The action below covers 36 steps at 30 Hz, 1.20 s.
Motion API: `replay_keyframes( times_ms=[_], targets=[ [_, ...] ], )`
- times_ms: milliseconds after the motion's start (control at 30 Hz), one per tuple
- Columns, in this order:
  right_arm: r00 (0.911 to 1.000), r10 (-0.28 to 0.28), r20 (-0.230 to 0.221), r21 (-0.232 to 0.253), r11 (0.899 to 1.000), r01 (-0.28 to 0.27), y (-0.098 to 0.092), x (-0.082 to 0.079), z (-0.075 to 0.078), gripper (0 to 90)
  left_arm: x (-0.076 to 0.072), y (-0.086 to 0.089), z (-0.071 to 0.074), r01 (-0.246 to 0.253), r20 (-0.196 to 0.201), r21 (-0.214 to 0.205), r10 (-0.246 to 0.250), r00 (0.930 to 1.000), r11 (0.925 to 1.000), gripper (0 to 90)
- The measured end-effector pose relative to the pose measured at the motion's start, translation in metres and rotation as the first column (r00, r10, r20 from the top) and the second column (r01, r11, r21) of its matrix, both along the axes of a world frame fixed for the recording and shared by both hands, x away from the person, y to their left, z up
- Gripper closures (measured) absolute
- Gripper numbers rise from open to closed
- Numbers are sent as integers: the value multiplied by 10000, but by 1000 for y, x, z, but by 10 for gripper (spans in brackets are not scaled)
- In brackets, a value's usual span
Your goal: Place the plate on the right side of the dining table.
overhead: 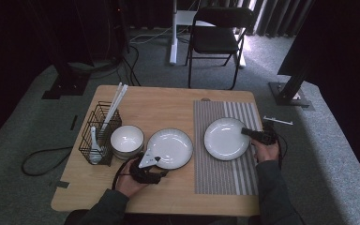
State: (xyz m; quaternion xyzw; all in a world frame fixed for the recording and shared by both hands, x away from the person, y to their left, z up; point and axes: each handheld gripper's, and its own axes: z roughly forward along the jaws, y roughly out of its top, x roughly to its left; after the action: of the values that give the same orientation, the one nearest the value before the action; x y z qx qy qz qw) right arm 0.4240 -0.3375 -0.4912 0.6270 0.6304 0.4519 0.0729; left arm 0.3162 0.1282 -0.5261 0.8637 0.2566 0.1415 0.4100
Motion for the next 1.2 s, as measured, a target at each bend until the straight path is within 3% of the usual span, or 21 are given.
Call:
replay_keyframes(
  times_ms=[1200],
  targets=[
    [9966, -171, -800, 365, 9991, 201, -19, 2, -44, 829, 0, -1, 0, 24, 28, 4, -24, 10000, 10000, 362]
  ],
)
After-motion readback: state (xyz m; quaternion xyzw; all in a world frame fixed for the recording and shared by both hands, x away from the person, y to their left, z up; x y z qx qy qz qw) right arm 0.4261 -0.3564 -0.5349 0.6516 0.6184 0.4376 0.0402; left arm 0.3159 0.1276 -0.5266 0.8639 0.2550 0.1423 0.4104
